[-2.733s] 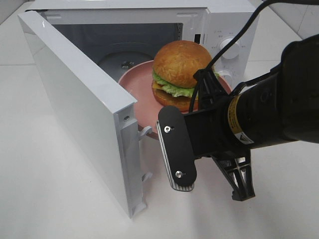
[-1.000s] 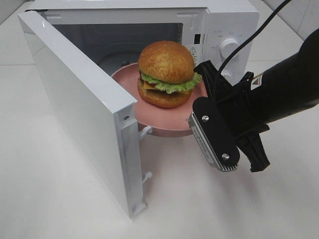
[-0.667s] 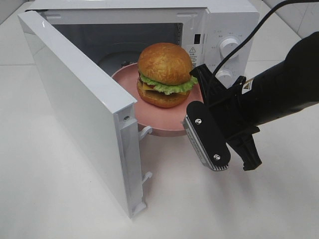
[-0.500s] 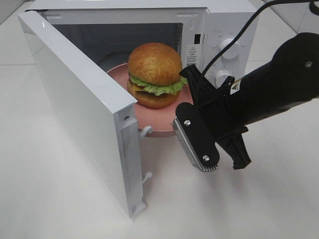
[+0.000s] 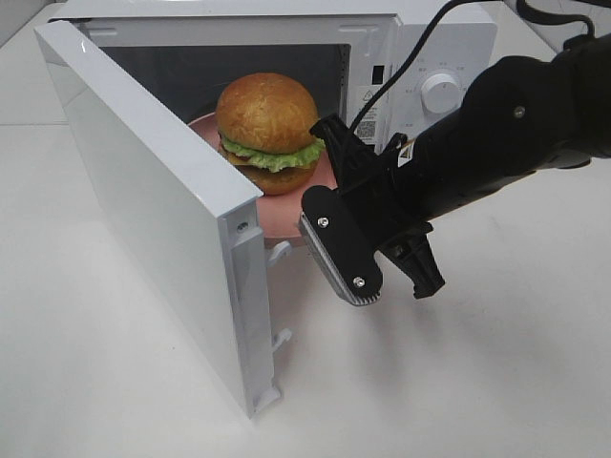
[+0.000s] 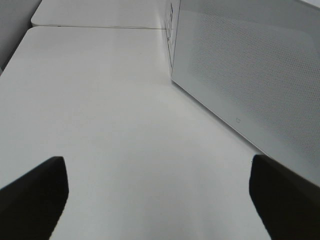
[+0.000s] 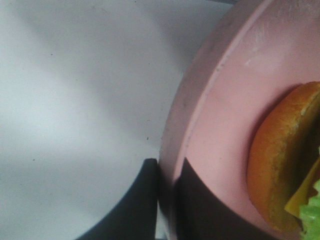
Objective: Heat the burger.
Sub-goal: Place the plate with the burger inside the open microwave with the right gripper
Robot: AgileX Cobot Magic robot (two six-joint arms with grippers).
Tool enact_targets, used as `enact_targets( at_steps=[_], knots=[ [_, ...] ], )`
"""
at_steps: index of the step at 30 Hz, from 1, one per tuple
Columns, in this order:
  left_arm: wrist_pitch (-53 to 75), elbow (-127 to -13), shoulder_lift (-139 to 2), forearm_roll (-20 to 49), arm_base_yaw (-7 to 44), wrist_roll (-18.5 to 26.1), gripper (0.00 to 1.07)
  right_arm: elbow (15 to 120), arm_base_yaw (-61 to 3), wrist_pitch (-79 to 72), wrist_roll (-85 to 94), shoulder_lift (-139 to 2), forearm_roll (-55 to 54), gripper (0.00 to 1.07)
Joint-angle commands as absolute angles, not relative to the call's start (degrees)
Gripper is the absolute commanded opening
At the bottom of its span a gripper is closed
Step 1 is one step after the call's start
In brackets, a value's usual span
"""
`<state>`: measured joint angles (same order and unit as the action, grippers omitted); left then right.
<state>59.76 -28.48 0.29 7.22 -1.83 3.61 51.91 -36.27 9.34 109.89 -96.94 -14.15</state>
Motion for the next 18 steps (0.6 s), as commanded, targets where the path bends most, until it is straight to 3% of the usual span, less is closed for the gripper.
enact_targets(
  at_steps=[1,18],
  knots=[
    [59.47,-28.3,1.83,7.73,-2.12,3.61,0.9,54.49,-36.27,5.67,110.52,-97.98,-13.24,0.03],
    [59.47,-28.3,1.83,7.73,-2.12,3.61,0.9,62.91,-36.27,5.67,109.26,-104.56,-13.06,0.03]
  ],
)
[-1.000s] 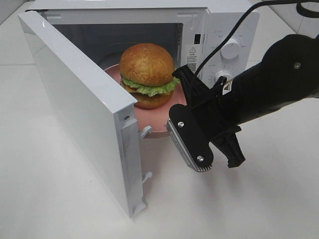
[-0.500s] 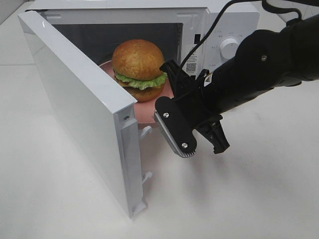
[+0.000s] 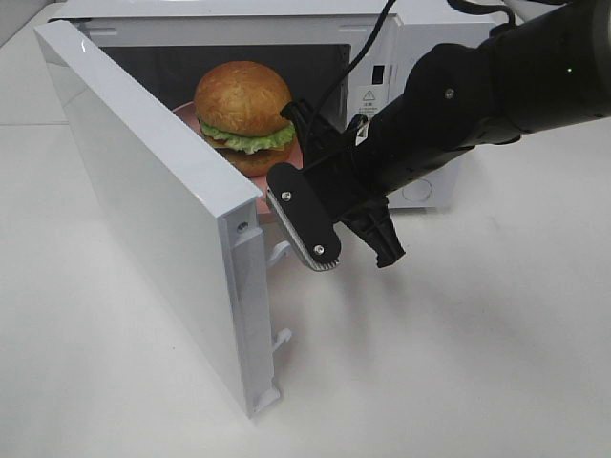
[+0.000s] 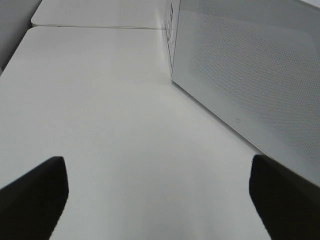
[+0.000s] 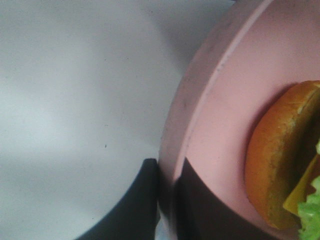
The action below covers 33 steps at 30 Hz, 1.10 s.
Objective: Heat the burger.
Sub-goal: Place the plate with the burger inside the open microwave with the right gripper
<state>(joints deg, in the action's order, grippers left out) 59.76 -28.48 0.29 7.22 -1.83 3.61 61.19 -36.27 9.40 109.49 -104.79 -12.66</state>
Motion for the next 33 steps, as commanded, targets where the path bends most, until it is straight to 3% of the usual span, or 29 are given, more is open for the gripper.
enact_targets(
  at_steps=[1,33],
  knots=[
    [59.47,-28.3,1.83,7.73,-2.12,3.61,0.9,63.71,-36.27,5.73,109.21,-105.14,-13.06,0.04],
    [59.47,-28.3,1.83,7.73,-2.12,3.61,0.9,79.93,-35.41,6.42,98.38,-116.94,-5.73,0.05]
  ],
)
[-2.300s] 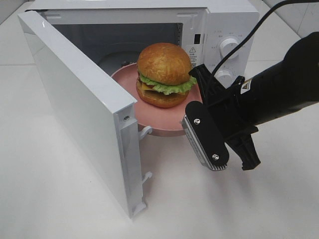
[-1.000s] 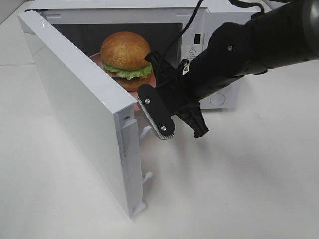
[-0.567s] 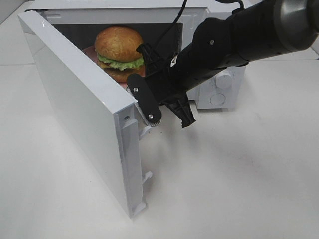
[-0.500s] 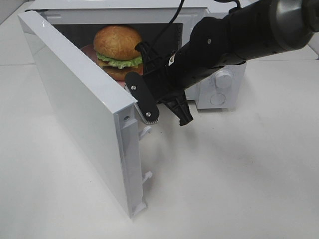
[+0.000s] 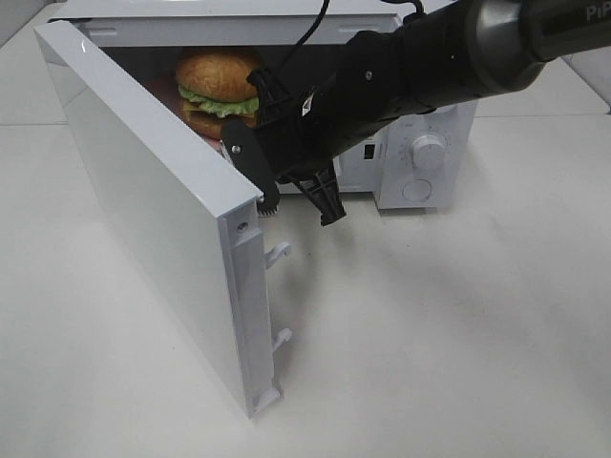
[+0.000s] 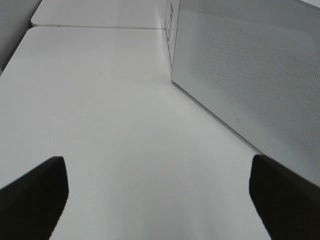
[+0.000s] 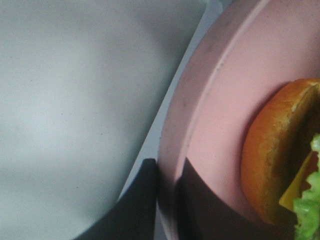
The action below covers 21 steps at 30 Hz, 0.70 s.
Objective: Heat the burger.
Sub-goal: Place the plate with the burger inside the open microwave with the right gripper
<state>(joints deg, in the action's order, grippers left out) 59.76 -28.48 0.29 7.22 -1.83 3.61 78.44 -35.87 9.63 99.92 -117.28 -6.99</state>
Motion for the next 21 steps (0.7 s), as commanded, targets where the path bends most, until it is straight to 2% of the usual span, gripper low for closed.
enact_targets(
  at_steps=[1,3,21],
  knots=[
    [59.47,-28.3,1.83,7.73,-2.12,3.61,0.9,79.93,-35.41,6.42,98.38,-116.94,-5.73,0.05],
    [59.47,-28.3,1.83,7.73,-2.12,3.61,0.9,81.88,-34.84,7.39,95.51,-118.2,-2.35,0.06],
    [59.47,-28.3,1.83,7.73,-2.12,3.61,0.9,89.73,-33.46,9.74,90.81,-123.24,2.12,0.08]
  ],
)
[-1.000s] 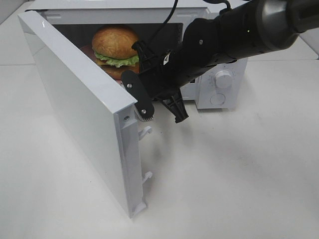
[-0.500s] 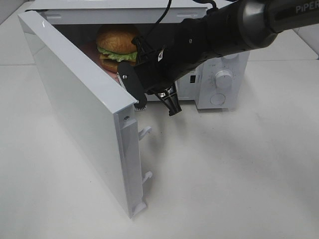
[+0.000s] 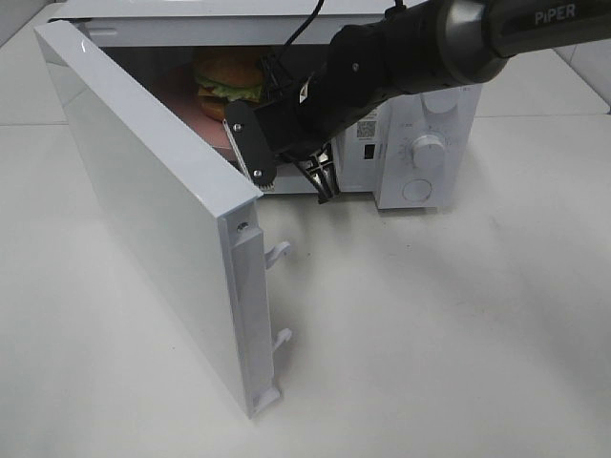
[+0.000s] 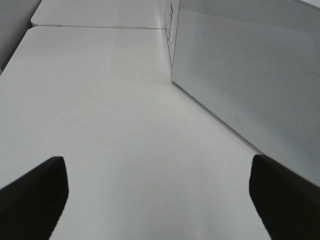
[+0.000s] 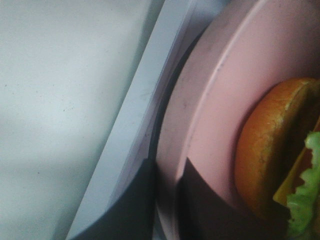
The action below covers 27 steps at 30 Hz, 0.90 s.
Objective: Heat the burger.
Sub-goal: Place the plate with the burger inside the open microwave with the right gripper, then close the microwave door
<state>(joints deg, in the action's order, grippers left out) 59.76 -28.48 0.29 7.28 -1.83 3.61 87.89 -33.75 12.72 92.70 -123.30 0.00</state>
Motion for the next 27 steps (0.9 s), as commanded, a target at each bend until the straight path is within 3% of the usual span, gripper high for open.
enact_targets(
  at_steps=[1,11,24,27],
  knots=[
    [59.47,-28.3,1.83,7.51,-2.12,3.61,0.9,90.07,-33.46,10.03,88.92,-123.36,4.24,0.08],
    [59.47,-28.3,1.83,7.22,-2.12,3.61,0.9,90.36,-33.46,10.83,84.8,-123.42,8.19,0.09],
    [59.47,-28.3,1.83,7.22,-2.12,3.61,0.9,90.36,-33.46,12.32,83.48,-123.42,8.19,0.35],
    [59.47,-28.3,1.83,7.22,-2.12,3.61,0.9,90.36,-33.46,13.81,83.48,-123.42,8.02,0.36]
  ],
)
